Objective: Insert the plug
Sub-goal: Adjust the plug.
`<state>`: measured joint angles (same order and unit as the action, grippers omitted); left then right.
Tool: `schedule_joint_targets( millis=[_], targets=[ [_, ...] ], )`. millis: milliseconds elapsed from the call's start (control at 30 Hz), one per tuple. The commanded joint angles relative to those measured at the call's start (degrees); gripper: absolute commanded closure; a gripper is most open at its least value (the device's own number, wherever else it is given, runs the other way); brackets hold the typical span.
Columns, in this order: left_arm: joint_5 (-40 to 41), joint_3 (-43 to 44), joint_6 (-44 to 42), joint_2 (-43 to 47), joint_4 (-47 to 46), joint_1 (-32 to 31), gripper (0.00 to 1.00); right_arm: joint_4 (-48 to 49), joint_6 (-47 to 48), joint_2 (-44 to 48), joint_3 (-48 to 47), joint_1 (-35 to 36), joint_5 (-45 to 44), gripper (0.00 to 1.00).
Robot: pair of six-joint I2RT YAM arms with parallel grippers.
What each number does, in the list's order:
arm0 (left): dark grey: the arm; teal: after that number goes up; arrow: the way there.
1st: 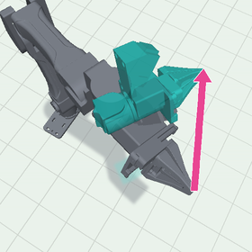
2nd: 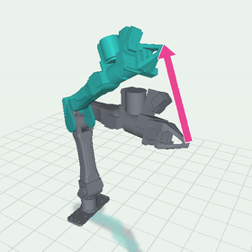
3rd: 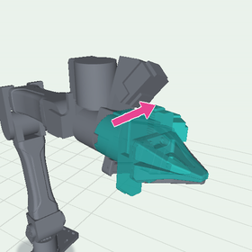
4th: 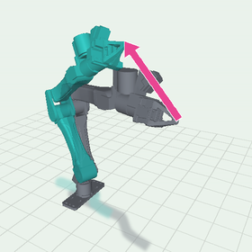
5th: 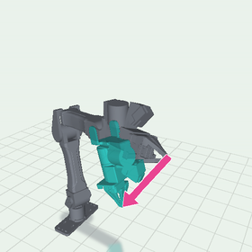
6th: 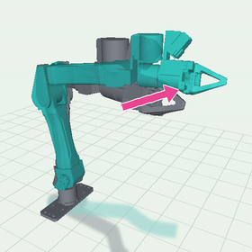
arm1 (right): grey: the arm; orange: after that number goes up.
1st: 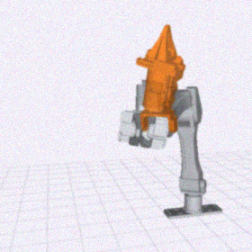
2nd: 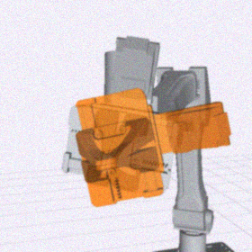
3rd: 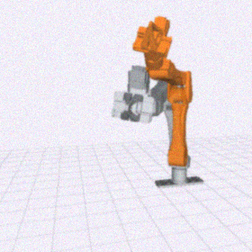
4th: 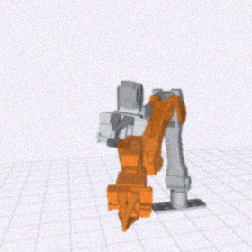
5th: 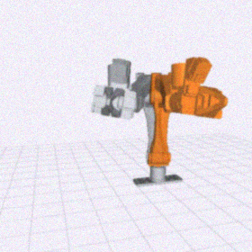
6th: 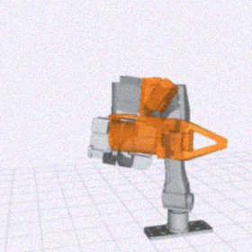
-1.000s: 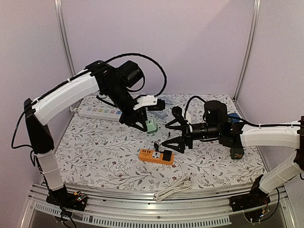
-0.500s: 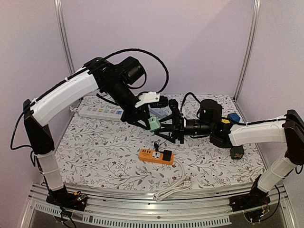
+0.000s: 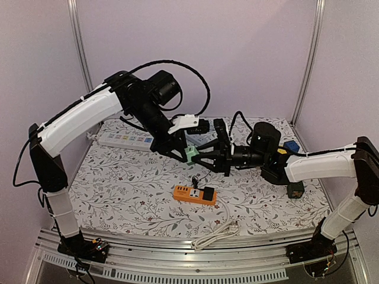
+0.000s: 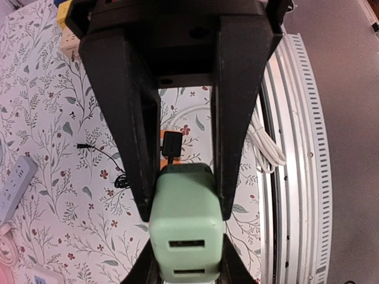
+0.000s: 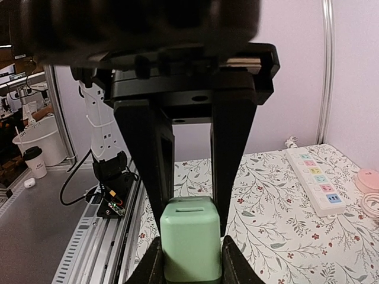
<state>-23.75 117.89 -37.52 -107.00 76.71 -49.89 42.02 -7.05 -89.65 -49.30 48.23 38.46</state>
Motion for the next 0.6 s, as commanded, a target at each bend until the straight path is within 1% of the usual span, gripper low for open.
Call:
schedule_joint_targets(
  millis=[0, 33, 67, 133, 167, 200, 233, 267, 333, 367, 400, 467, 500, 567],
  targets=[
    [-0.32, 1.93, 0.03, -0.69, 5.81, -0.74, 1.00, -2.37, -0.15, 0.20, -0.10, -0.07, 0.22, 0.88],
    [-0.48, 2.07, 0.07, -0.61, 5.82, -0.74, 1.00, -3.18, -0.02, 0.18, -0.36, -0.11, 0.40, 0.93],
    [-0.65, 2.19, 0.14, -0.57, 5.82, -0.74, 1.00, -3.91, 0.09, 0.17, -0.58, -0.07, 0.55, 0.96],
    [-1.01, 2.27, 0.36, -0.34, 5.67, -0.74, 1.00, -5.13, 0.25, 0.45, -0.71, -0.09, 0.54, 1.00],
    [-0.96, 2.27, 0.68, -0.15, 5.27, -0.74, 0.95, -5.57, 0.56, 0.92, -0.50, -0.08, 0.30, 1.00],
    [-0.76, 2.30, 1.03, 0.02, 4.77, -0.74, 0.76, -5.70, 0.81, 1.35, -0.20, 0.00, -0.29, 1.00],
    [-0.63, 2.22, 1.27, 0.42, 4.23, -0.67, 0.53, -5.73, 1.16, 2.02, 0.31, 0.05, -1.02, 1.00],
    [-0.48, 1.99, 1.66, 0.96, 3.47, -0.53, 0.35, -5.72, 1.69, 2.87, 0.87, 0.18, -2.12, 1.00],
    [-0.55, 0.83, 3.66, 2.46, 0.72, 0.08, 0.17, -5.80, 2.32, 4.13, 1.78, 0.35, -3.56, 1.00],
    [-0.74, -0.96, 5.60, 3.65, -1.65, 0.69, 0.06, -5.89, 2.44, 4.59, 2.20, 0.35, -4.12, 1.00],
    [-0.76, -2.15, 7.50, 4.51, -2.59, 1.16, 0.02, -5.96, 2.76, 5.48, 2.68, 0.37, -4.48, 1.00],
    [1.16, -2.85, 8.56, 5.53, -1.84, 1.52, 0.01, -6.11, 3.59, 6.81, 3.62, 0.36, -4.96, 1.00],
    [2.06, -3.88, 7.43, 7.04, -1.68, 1.61, 0.00, -6.48, 4.39, 7.86, 4.05, 0.37, -5.17, 1.00],
    [1.73, -7.80, 1.53, 11.57, -1.98, 1.64, 0.00, -6.91, 5.86, 9.67, 5.30, 0.40, -5.45, 1.00]
  ],
)
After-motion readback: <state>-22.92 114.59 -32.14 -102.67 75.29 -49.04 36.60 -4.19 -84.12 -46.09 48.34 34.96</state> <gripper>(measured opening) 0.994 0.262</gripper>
